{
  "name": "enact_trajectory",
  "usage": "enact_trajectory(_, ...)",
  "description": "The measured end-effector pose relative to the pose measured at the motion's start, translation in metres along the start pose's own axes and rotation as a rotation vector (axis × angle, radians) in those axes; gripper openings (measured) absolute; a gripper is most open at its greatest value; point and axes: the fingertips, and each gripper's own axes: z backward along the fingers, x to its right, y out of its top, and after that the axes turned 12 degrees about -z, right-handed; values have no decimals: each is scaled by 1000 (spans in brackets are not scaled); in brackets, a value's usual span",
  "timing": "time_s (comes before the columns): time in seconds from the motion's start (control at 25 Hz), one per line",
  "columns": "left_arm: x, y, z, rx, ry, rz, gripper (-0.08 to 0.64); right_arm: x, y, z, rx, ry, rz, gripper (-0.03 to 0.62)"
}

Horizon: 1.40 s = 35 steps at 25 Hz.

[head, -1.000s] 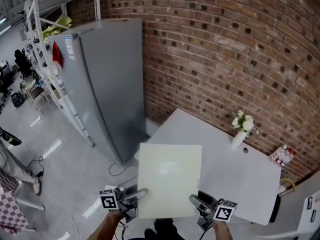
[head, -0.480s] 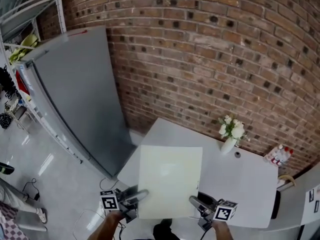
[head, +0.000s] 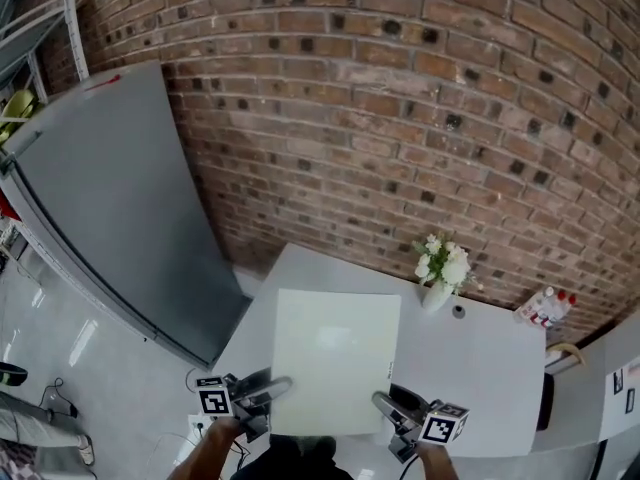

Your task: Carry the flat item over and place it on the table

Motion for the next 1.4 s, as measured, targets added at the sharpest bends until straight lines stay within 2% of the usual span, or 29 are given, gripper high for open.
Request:
enact_trajectory(0.28,-24,23,-34,-16,-91,34,308,1,33,-8,91,-39,19,233)
enact_trajectory(0.52,-50,35,-57,-88,-129,71,310,12,49,-15,164,-88,-18,232)
enact_trajectory(0.68,-70,32,-64,-134,-114,102,311,24,51,-19,185,-117,-53,230)
enact_trajectory(0.88,-86,34,-74,-138,-119,155,313,41,52,-27,196,-156,-98,229)
enact_trajectory(1.0,-104,24,-71,-138,-101,233,308,50,52,-34,198,-167,-136,229)
enact_trajectory(1.4,-164,0,-64,-151,-26,390,305,101,40,-60,159,-246,-224,224)
